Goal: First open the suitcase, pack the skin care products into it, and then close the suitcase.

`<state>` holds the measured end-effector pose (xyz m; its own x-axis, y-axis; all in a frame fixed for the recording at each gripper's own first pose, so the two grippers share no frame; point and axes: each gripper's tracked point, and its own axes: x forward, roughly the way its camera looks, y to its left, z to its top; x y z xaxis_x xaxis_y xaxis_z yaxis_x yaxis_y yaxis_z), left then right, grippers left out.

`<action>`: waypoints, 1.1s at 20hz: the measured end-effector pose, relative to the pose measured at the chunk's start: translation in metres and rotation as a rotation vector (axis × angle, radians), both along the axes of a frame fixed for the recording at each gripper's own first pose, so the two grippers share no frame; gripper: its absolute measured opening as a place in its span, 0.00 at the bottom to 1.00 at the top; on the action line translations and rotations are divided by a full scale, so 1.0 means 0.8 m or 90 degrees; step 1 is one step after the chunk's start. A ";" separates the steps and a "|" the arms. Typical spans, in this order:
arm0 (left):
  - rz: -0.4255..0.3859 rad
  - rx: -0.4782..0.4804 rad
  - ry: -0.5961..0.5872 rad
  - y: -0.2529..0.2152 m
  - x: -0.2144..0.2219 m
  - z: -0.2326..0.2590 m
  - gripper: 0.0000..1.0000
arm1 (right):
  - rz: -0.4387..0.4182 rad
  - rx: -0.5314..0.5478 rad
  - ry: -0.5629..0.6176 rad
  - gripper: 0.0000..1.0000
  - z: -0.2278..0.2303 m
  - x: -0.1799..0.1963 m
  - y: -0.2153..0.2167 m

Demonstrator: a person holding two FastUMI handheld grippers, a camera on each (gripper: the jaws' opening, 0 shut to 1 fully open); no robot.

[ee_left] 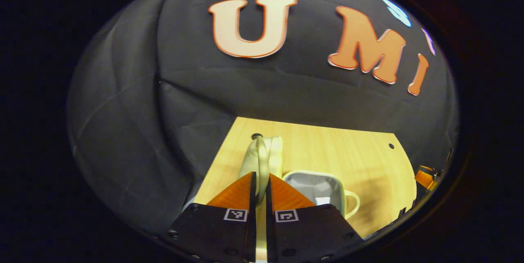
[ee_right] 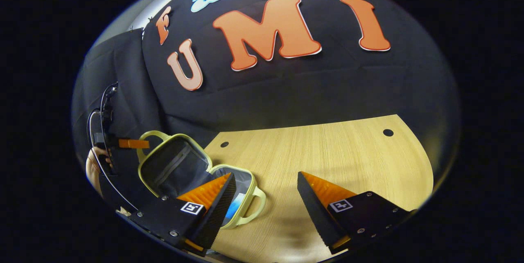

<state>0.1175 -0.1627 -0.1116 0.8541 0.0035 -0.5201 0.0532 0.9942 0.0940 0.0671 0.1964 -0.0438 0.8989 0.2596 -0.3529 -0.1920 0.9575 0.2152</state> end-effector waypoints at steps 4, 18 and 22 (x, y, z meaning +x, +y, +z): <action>-0.043 0.011 0.013 -0.086 -0.013 -0.010 0.10 | -0.016 0.015 -0.008 0.96 0.002 -0.026 -0.059; -0.146 -0.002 0.188 -0.314 -0.033 -0.218 0.11 | -0.127 -0.035 -0.004 0.96 -0.021 -0.120 -0.233; -0.158 0.026 0.237 -0.326 -0.034 -0.261 0.11 | -0.150 -0.039 0.015 0.96 -0.035 -0.132 -0.256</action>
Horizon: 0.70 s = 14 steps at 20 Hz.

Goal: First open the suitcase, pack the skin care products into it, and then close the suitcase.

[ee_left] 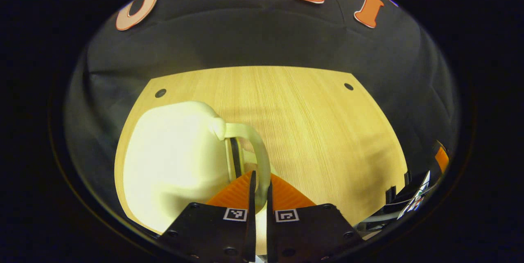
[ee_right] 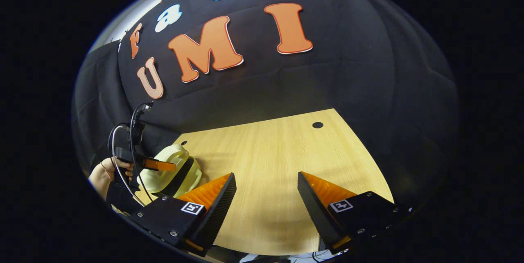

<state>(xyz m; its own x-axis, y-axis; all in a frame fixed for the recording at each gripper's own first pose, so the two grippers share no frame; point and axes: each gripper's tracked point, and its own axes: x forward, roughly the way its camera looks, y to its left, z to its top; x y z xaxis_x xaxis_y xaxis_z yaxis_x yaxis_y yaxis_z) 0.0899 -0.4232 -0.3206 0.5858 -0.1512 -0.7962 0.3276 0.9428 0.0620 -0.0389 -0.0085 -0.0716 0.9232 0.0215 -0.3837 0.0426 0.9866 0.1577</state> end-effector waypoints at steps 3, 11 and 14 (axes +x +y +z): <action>0.009 0.001 0.034 -0.012 -0.001 -0.040 0.23 | -0.007 -0.004 0.016 0.96 -0.007 -0.010 -0.011; 0.067 -0.071 0.023 -0.041 0.002 -0.008 0.77 | 0.017 -0.024 0.014 0.95 0.000 0.001 -0.005; 0.063 -0.104 -0.067 -0.068 0.003 0.066 0.83 | 0.031 -0.029 -0.008 0.95 0.014 0.018 0.011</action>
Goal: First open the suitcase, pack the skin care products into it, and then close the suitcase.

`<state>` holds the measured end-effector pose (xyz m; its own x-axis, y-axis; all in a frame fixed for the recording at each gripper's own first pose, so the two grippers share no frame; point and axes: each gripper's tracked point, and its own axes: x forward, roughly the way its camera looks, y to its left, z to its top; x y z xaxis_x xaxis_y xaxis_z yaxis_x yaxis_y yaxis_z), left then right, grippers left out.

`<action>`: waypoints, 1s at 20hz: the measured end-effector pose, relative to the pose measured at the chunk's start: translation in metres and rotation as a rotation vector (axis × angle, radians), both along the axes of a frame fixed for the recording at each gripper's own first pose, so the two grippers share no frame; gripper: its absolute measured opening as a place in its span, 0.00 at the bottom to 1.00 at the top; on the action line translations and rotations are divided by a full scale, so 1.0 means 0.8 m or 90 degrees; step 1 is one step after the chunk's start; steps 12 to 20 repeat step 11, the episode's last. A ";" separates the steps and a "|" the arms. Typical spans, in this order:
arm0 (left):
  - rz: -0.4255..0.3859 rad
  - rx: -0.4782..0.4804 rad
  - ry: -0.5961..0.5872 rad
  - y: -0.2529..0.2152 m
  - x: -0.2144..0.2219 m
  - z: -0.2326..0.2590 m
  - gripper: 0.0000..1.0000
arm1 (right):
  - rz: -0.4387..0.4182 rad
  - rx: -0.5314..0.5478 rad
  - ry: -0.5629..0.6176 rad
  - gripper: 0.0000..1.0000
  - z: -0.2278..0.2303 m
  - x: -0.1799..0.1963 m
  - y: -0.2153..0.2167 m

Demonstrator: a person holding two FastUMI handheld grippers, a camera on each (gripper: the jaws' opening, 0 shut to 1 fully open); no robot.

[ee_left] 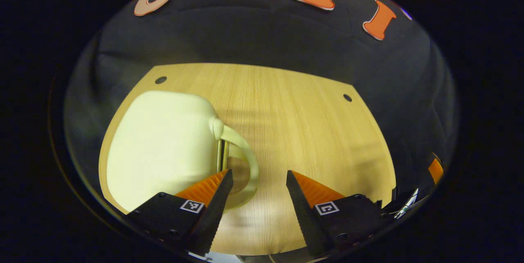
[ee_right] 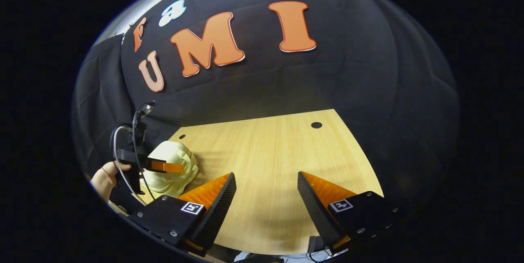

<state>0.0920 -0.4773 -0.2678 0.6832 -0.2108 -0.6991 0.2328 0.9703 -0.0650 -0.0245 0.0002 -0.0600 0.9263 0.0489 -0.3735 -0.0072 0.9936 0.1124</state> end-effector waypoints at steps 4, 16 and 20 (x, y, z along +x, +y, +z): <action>-0.002 -0.055 -0.195 -0.032 0.013 0.150 0.97 | 0.005 -0.014 -0.058 0.96 0.036 0.024 0.020; 0.067 0.033 -0.563 -0.009 0.003 0.279 0.97 | -0.013 -0.026 -0.215 0.96 0.126 0.032 0.070; 0.067 0.033 -0.563 -0.009 0.003 0.279 0.97 | -0.013 -0.026 -0.215 0.96 0.126 0.032 0.070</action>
